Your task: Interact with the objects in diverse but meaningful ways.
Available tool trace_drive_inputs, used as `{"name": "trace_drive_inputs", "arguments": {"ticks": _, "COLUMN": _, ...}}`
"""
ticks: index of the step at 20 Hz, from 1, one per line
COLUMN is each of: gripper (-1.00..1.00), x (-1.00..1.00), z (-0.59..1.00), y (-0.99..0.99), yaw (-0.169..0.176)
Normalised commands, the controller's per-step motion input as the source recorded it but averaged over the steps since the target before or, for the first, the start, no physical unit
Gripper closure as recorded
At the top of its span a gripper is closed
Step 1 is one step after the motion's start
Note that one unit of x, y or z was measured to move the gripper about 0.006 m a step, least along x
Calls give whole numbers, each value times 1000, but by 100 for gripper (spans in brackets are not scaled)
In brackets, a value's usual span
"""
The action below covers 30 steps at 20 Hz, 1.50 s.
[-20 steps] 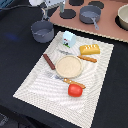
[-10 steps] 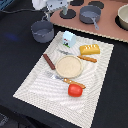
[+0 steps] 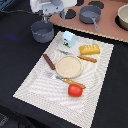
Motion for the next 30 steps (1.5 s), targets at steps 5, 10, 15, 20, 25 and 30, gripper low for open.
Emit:
{"name": "trace_drive_inputs", "arguments": {"ticks": 5, "gripper": -100, "x": -195, "z": -366, "y": 5, "yaw": -75}}
{"name": "trace_drive_inputs", "arguments": {"ticks": 10, "gripper": -100, "x": -79, "z": -323, "y": 47, "yaw": -59}}
{"name": "trace_drive_inputs", "arguments": {"ticks": 15, "gripper": -100, "x": 0, "z": -302, "y": 142, "yaw": -55}}
{"name": "trace_drive_inputs", "arguments": {"ticks": 20, "gripper": -100, "x": 0, "z": -318, "y": 143, "yaw": -61}}
{"name": "trace_drive_inputs", "arguments": {"ticks": 25, "gripper": -100, "x": 0, "z": -317, "y": 153, "yaw": -57}}
{"name": "trace_drive_inputs", "arguments": {"ticks": 30, "gripper": -100, "x": 0, "z": -366, "y": 130, "yaw": -49}}
